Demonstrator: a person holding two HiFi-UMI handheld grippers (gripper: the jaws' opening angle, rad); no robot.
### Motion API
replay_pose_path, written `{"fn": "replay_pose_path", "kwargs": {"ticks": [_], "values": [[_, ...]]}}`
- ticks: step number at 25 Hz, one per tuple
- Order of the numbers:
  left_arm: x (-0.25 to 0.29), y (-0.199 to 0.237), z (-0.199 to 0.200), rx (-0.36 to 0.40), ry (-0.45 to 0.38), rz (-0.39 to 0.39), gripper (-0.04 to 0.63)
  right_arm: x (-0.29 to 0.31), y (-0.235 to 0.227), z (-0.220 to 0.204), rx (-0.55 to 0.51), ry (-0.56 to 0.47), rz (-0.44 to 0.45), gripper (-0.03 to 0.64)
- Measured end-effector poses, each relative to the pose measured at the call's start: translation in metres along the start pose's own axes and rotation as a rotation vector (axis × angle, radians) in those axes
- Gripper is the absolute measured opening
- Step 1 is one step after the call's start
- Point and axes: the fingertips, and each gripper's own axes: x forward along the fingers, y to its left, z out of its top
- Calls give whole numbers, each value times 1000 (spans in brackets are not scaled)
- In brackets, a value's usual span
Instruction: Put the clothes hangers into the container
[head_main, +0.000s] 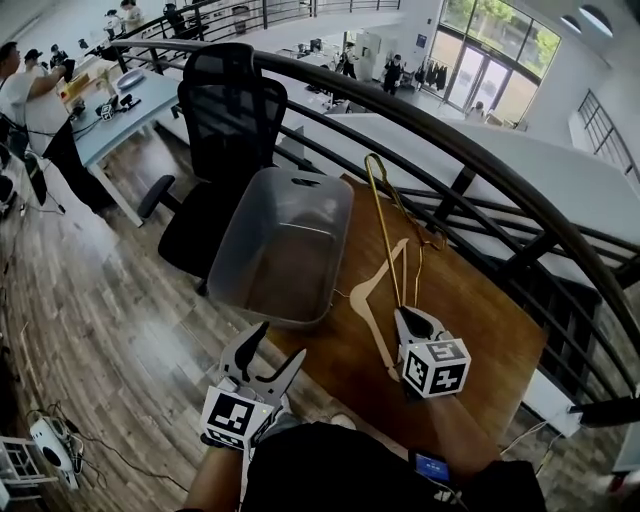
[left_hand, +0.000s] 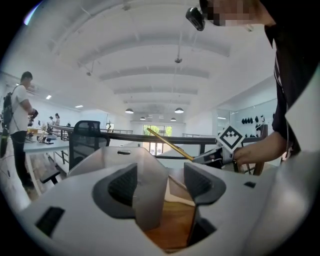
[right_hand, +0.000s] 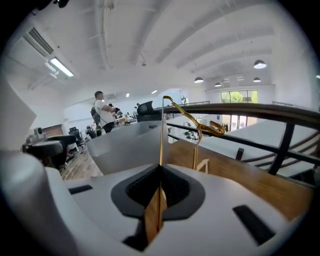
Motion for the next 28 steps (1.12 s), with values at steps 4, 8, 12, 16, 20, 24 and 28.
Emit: {"fn": "replay_pose_path", "kwargs": {"ticks": [4, 8, 12, 16, 20, 24, 28], "values": [[0, 9, 12, 2, -36, 10, 298, -5, 46, 51, -30, -87, 126, 9], [-8, 26, 20, 3, -55, 37, 298, 0, 96, 80, -39, -119, 246, 9], [-19, 47, 22, -4, -70, 69, 298, 16, 139, 95, -42, -126, 349, 9], [-33, 64, 19, -22, -71, 91, 298, 30, 174, 100, 51, -73, 445, 9], [-43, 77, 14, -40, -76, 110, 298, 48, 197, 100, 242, 16, 521, 9], [-49, 88, 12, -50, -79, 113, 298, 64, 206, 94, 424, 98, 527, 9], [-55, 99, 11, -60, -76, 112, 298, 82, 205, 86, 622, 208, 505, 11]]}}
